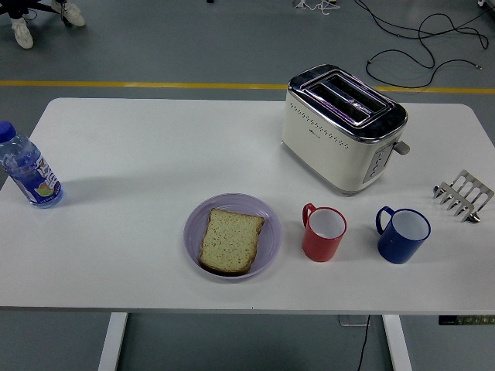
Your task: Pick up the cup,pour liquid into bread,place the cup on the desk
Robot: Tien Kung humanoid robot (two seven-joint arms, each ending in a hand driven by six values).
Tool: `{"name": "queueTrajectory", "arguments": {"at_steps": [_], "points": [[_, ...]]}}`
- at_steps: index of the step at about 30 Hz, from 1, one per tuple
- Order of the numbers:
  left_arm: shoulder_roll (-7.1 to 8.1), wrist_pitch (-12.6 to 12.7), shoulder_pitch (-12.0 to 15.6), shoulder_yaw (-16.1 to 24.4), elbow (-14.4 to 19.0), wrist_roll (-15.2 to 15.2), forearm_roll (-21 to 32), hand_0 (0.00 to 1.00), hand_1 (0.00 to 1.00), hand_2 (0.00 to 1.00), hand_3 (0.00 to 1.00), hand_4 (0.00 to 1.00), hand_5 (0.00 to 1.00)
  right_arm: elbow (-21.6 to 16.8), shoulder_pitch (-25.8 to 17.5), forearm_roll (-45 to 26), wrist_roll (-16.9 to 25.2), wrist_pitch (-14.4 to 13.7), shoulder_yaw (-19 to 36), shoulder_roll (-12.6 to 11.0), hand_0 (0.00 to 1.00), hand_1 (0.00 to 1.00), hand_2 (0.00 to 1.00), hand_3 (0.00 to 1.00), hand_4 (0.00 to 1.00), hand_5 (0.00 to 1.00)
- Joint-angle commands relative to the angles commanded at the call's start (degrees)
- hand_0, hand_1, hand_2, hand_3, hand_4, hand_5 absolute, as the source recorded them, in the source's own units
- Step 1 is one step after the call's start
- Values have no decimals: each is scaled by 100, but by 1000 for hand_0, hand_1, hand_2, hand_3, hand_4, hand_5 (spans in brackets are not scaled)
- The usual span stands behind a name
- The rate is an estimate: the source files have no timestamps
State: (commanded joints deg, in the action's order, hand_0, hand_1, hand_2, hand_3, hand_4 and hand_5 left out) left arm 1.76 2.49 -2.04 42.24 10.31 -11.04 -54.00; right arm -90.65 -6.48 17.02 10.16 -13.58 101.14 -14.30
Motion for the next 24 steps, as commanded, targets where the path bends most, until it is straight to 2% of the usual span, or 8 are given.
{"name": "queueTrajectory", "arguments": {"at_steps": [10,24], "points": [[-11,-5,42,-71,0,5,64,657,702,724,617,362,927,307,0,-547,-396,258,266,59,654,600,642,596,549,75],[-11,-14,74,-25,0,3,108,658,703,723,618,364,925,671,209,-699,-477,241,282,106,649,593,637,595,526,63]]}}
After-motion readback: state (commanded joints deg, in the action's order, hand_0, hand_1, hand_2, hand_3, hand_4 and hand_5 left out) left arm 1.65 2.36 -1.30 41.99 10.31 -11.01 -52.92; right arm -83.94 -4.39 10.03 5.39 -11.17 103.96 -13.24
